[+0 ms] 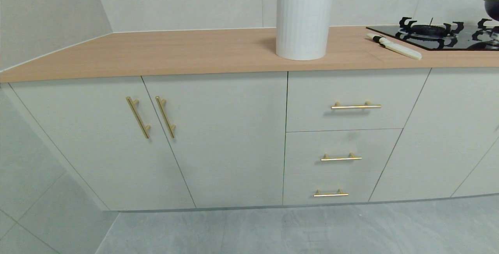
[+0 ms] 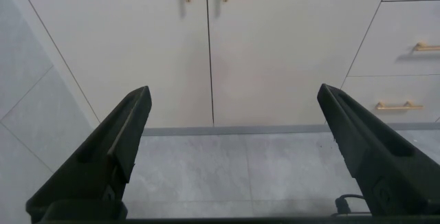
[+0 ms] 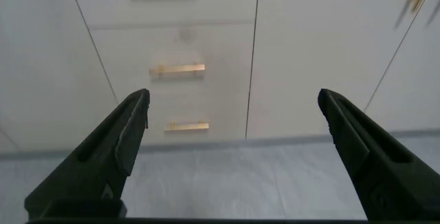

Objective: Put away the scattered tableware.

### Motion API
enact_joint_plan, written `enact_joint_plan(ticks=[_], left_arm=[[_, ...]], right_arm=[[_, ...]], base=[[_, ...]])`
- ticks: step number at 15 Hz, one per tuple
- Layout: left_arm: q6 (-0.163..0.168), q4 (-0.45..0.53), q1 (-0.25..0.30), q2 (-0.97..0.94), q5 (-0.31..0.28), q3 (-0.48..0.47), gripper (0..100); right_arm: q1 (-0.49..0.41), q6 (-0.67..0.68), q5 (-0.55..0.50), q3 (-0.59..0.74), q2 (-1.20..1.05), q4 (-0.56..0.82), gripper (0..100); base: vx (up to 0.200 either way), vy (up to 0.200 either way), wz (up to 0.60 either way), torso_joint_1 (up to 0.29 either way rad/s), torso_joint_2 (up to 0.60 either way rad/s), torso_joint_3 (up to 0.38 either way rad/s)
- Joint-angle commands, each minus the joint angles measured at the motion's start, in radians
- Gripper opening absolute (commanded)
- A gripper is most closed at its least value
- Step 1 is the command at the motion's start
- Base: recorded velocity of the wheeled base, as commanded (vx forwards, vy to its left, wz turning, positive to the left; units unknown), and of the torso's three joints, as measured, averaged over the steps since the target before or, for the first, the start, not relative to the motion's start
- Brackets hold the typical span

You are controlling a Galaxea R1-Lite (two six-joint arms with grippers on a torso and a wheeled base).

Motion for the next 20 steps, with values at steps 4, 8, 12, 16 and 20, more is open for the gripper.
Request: enact_joint_plan(ticks=[4, 8, 12, 16, 20], left_arm=[[0.0, 0.0, 0.0, 0.002, 0.001, 0.0, 100], [0.001, 0.0, 0.0, 0.002, -0.001, 0.0, 100], [0.001, 0.0, 0.0, 0.002, 0.001, 0.0, 100], [0.004, 0.001, 0.0, 0.002, -0.001, 0.0, 100], [0.004, 0.001, 0.0, 0.002, -0.001, 0.0, 100]], right_arm=[[0.0, -0.003, -0.001, 0.005, 0.004, 0.023, 100], [0.0, -0.011, 0.027, 0.005, 0.004, 0.048, 100], [0.0, -0.006, 0.027, 0.005, 0.004, 0.048, 100], [0.002, -0.006, 0.027, 0.005, 0.004, 0.048, 100], [0.0, -0.006, 0.027, 0.005, 0.004, 0.048, 100]], base=[[0.0, 0.0, 0.0, 0.0, 0.0, 0.0], [0.0, 0.0, 0.0, 0.0, 0.0, 0.0], [0.0, 0.0, 0.0, 0.0, 0.0, 0.0], [0.0, 0.0, 0.0, 0.0, 0.0, 0.0], [0.2, 0.0, 0.0, 0.004, 0.0, 0.004]])
